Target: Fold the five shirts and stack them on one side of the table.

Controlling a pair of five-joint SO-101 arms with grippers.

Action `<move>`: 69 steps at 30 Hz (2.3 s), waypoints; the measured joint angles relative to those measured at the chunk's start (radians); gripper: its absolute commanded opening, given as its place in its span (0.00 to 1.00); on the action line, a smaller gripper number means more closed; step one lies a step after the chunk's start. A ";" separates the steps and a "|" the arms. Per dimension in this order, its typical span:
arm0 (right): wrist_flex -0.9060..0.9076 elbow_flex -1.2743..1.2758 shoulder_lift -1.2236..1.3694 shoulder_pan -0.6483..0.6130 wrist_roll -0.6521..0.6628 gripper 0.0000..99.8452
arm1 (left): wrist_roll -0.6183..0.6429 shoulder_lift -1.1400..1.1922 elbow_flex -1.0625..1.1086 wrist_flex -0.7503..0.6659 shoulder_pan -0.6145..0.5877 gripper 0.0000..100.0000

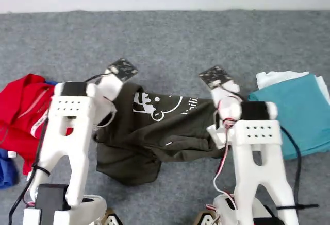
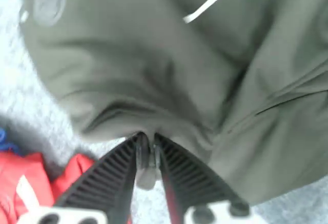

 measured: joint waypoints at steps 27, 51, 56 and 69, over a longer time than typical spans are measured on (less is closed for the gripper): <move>-0.175 0.052 0.287 -0.269 -0.072 0.20 | 0.003 0.002 0.000 0.000 0.083 0.01; -0.233 0.023 0.522 -0.265 -0.072 0.03 | 0.003 0.002 0.000 0.000 0.083 0.01; -0.196 -0.005 0.523 -0.267 -0.072 0.01 | 0.003 0.002 0.000 0.000 0.083 0.01; 0.094 -0.454 0.431 -0.103 -0.071 0.01 | 0.084 0.002 -0.264 0.092 0.057 0.01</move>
